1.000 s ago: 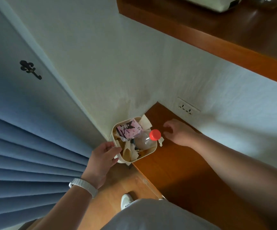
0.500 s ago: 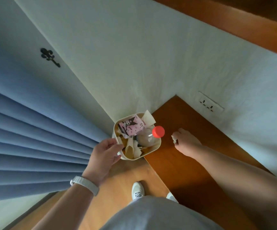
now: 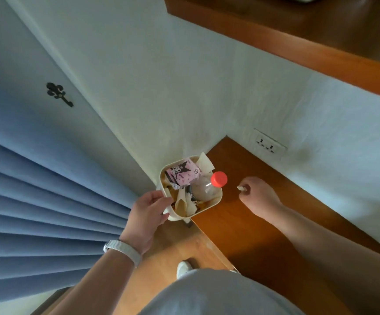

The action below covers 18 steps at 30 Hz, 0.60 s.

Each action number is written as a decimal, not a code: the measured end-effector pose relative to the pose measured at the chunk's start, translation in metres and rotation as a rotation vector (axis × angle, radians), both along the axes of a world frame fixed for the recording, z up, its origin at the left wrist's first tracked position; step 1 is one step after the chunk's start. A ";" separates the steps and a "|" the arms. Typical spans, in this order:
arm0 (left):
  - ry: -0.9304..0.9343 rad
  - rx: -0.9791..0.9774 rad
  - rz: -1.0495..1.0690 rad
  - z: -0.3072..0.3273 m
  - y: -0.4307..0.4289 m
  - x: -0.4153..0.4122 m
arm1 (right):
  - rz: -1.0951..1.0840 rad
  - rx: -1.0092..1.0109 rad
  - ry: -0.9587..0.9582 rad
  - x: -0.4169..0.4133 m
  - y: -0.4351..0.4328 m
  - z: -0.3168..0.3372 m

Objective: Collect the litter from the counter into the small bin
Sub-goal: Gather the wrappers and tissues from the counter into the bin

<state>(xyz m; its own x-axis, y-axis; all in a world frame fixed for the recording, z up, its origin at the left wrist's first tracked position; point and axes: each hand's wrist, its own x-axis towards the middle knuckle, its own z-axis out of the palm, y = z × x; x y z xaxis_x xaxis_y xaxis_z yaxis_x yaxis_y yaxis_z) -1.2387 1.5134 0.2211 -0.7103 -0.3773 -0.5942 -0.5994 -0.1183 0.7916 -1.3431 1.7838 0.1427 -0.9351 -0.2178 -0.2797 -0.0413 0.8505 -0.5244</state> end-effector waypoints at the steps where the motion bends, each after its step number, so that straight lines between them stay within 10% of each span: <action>1: 0.002 0.009 0.004 -0.001 0.001 -0.002 | -0.058 -0.072 0.053 -0.001 0.001 0.018; 9: 0.004 0.020 -0.030 -0.004 0.011 -0.015 | 0.144 -0.262 0.595 0.022 -0.032 0.143; 18: 0.057 0.052 -0.113 0.005 0.022 -0.021 | 0.490 0.112 0.426 0.033 -0.091 0.134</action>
<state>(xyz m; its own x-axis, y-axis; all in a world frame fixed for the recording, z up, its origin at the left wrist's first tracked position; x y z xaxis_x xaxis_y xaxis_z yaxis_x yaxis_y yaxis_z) -1.2596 1.5353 0.2259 -0.7798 -0.2621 -0.5685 -0.5655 -0.0944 0.8193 -1.3101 1.6928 0.2771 -0.7690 -0.6375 0.0473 -0.6220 0.7290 -0.2856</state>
